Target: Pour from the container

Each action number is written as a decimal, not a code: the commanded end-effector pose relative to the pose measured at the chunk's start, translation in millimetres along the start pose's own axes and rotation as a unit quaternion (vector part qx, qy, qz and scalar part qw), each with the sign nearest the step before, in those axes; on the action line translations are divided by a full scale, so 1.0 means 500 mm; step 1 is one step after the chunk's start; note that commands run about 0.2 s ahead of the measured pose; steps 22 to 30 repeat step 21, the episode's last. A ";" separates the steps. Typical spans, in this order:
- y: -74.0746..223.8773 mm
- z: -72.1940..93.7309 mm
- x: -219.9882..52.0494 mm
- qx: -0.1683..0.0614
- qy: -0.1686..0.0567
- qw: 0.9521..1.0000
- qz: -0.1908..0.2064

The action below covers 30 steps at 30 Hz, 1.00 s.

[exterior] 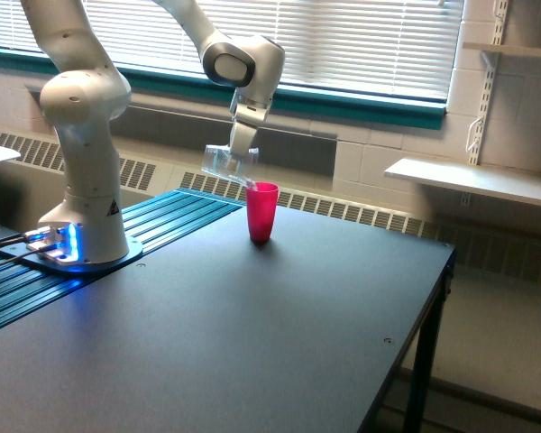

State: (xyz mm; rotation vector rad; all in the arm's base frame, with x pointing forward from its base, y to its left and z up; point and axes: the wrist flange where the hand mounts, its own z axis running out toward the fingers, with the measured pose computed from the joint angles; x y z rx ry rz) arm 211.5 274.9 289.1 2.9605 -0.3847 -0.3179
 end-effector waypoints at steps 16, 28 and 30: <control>-0.008 -0.010 -0.001 0.019 0.034 0.999 -0.004; 0.000 -0.009 -0.002 0.024 0.029 0.999 0.001; 0.000 -0.009 -0.002 0.024 0.029 0.999 0.001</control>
